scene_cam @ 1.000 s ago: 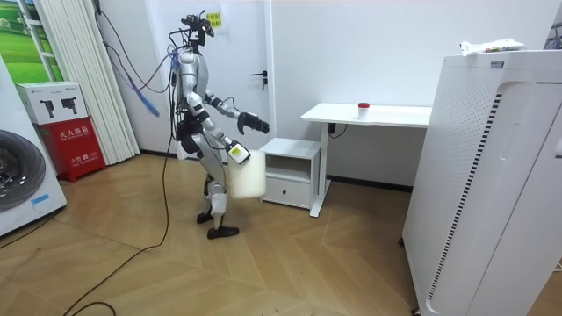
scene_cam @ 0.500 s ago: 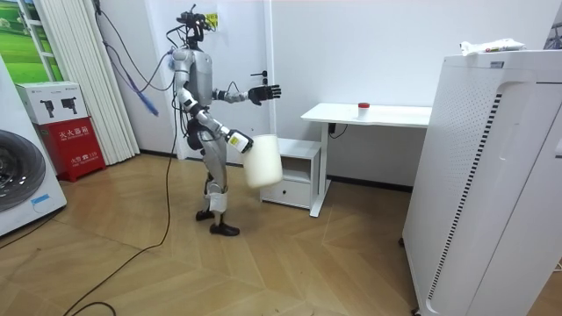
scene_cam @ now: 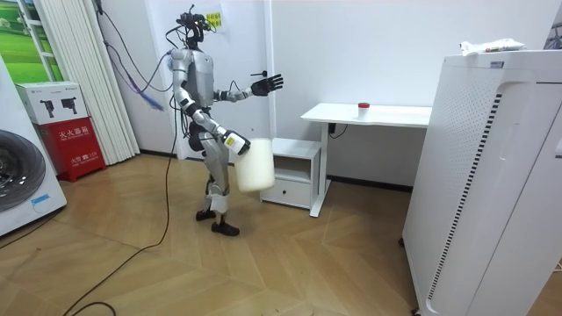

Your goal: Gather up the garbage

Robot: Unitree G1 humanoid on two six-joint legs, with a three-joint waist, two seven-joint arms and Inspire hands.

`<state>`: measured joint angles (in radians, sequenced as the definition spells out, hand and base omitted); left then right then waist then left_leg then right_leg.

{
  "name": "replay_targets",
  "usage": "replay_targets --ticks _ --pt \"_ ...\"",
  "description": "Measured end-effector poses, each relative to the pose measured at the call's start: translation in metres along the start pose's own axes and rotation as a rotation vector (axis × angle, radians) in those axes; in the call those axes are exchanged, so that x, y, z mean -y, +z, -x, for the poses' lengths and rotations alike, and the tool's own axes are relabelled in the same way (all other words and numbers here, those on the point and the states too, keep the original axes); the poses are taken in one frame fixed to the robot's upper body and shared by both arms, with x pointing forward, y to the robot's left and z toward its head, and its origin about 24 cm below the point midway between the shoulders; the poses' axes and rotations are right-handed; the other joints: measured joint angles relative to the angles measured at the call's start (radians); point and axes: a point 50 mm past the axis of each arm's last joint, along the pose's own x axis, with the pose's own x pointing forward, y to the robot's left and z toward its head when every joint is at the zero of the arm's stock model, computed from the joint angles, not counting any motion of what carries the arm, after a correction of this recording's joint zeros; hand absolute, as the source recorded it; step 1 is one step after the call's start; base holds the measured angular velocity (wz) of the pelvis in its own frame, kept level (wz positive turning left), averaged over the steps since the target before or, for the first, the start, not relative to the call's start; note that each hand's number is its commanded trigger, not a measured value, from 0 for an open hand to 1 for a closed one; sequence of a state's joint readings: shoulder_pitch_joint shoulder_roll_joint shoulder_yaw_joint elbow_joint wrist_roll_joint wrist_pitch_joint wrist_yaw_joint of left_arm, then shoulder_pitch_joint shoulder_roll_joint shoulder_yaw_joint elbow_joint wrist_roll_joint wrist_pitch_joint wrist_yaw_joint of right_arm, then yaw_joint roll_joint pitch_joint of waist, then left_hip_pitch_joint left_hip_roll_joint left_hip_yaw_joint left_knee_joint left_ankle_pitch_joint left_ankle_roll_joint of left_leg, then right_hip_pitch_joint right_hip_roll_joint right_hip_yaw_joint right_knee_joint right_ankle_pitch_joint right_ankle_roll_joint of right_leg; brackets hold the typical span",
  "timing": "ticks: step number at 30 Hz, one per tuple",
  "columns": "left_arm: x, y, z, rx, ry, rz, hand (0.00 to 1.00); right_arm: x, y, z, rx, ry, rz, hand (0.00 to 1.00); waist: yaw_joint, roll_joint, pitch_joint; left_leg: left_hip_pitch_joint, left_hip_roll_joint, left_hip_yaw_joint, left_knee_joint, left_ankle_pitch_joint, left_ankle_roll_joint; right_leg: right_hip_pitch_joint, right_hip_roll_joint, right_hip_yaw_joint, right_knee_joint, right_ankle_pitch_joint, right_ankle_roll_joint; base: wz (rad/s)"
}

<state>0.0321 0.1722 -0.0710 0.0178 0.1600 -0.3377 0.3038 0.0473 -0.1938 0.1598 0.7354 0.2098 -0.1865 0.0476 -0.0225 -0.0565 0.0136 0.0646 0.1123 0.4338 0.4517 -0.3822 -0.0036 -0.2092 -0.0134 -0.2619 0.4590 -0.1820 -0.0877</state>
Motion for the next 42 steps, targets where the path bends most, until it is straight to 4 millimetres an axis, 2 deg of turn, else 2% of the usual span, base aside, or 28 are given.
replay_targets --ticks 1,2,3,4,6,8,9,10,11,12,15,22,25,36,38,42 --pt "-0.002 -0.001 0.000 -0.009 0.013 0.020 0.00 0.001 0.000 0.000 0.001 -0.001 0.010 1.00 0.005 -0.001 0.0003 -0.030 0.024 -0.006 0.101 0.000 0.000 0.005 0.005 0.005 0.004 -0.020 -0.009 -0.17" --pt "-0.004 -0.001 0.000 -0.013 0.020 0.026 0.00 0.001 0.000 0.000 0.001 0.000 0.016 1.00 0.008 0.004 0.0008 -0.047 0.040 -0.018 0.157 0.002 -0.002 0.013 0.013 0.017 0.003 -0.026 -0.014 -0.36" --pt "-0.006 -0.002 0.000 -0.016 0.031 0.028 0.00 0.002 0.000 0.000 0.000 0.000 0.026 1.00 0.021 0.013 0.0037 -0.081 0.061 -0.069 0.271 0.019 -0.001 0.033 0.035 0.049 0.007 -0.038 -0.025 -0.55" --pt "-0.007 -0.002 0.001 -0.018 0.043 0.027 0.00 0.002 0.000 0.000 -0.001 -0.001 0.026 1.00 0.032 0.015 0.0059 -0.115 0.059 -0.140 0.339 0.040 -0.007 0.053 0.046 0.079 0.004 -0.044 -0.032 -0.54" --pt "-0.007 -0.001 0.001 -0.004 0.057 0.032 0.00 0.003 0.001 0.000 0.003 -0.008 0.020 1.00 0.030 0.018 0.0031 -0.172 0.041 -0.211 0.295 0.029 -0.007 0.068 0.047 0.091 -0.011 -0.047 -0.033 -0.32" --pt "-0.007 0.000 0.001 0.004 0.075 0.037 0.00 0.006 0.002 0.000 0.004 -0.018 0.013 1.00 0.033 0.020 0.0021 -0.218 0.022 -0.239 0.180 0.043 -0.029 0.072 0.042 0.109 -0.016 -0.042 -0.026 -0.40" --pt "-0.009 0.000 0.001 0.005 0.093 0.045 0.00 0.008 0.002 0.000 0.004 -0.023 0.015 1.00 0.041 0.028 0.0006 -0.236 0.008 -0.265 0.077 0.075 -0.047 0.074 0.041 0.120 -0.015 -0.043 -0.026 -0.55" --pt "-0.009 0.000 0.001 0.004 0.106 0.048 0.00 0.009 0.000 0.001 -0.001 -0.026 0.018 1.00 0.045 0.032 -0.0007 -0.239 -0.005 -0.288 0.037 0.153 -0.022 0.074 0.040 0.142 -0.008 -0.051 -0.018 -0.52" --pt "-0.010 0.000 0.001 0.004 0.112 0.048 0.00 0.010 0.000 0.002 -0.004 -0.028 0.019 1.00 0.047 0.034 -0.0041 -0.229 -0.016 -0.301 0.022 0.153 -0.022 0.073 0.038 0.151 -0.010 -0.053 -0.013 -0.31" --pt "-0.011 0.001 0.001 0.010 0.120 0.049 0.00 0.011 0.000 0.002 -0.001 -0.032 0.023 1.00 0.040 0.034 -0.0068 -0.216 -0.037 -0.305 -0.008 0.157 -0.019 0.073 0.029 0.157 -0.019 -0.056 -0.005 -0.08" --pt "-0.010 0.002 0.001 0.020 0.116 0.051 0.00 0.018 0.001 0.005 0.011 -0.058 0.012 1.00 0.026 0.040 -0.0109 -0.196 -0.056 -0.303 -0.047 0.160 -0.012 0.090 0.019 0.150 -0.058 -0.054 0.006 0.03" --pt "-0.010 0.008 0.002 0.045 0.112 0.053 0.00 0.014 0.006 0.007 0.043 -0.050 0.001 1.00 0.027 0.042 -0.0113 -0.103 -0.071 -0.314 -0.127 0.160 -0.011 0.190 0.017 0.152 -0.152 -0.051 0.014 -0.01" --pt "-0.010 0.007 0.003 0.040 0.111 0.051 0.00 0.011 0.006 0.007 0.044 -0.046 -0.007 1.00 0.029 0.043 -0.0113 -0.087 -0.073 -0.314 -0.151 0.160 -0.011 0.200 0.018 0.156 -0.168 -0.052 0.015 -0.07" --pt "-0.010 0.003 0.007 0.016 0.097 0.055 0.00 0.007 0.005 0.006 0.041 -0.049 -0.026 1.00 0.030 0.053 -0.0040 -0.069 -0.075 -0.314 -0.169 0.159 -0.010 0.208 0.014 0.150 -0.164 -0.051 0.017 -0.05" --pt "-0.010 0.003 0.007 0.012 0.091 0.064 0.00 0.008 0.007 0.006 0.048 -0.052 -0.024 1.00 0.031 0.058 -0.0010 -0.079 -0.077 -0.311 -0.165 0.155 -0.008 0.187 0.010 0.148 -0.139 -0.058 0.028 -0.02" --pt "-0.005 0.001 0.009 0.000 0.069 0.072 0.00 0.008 0.009 0.005 0.049 -0.060 -0.022 1.00 0.029 0.066 0.0058 -0.092 -0.102 -0.305 -0.129 0.138 0.007 0.147 -0.022 0.146 -0.066 -0.098 0.039 -0.02"
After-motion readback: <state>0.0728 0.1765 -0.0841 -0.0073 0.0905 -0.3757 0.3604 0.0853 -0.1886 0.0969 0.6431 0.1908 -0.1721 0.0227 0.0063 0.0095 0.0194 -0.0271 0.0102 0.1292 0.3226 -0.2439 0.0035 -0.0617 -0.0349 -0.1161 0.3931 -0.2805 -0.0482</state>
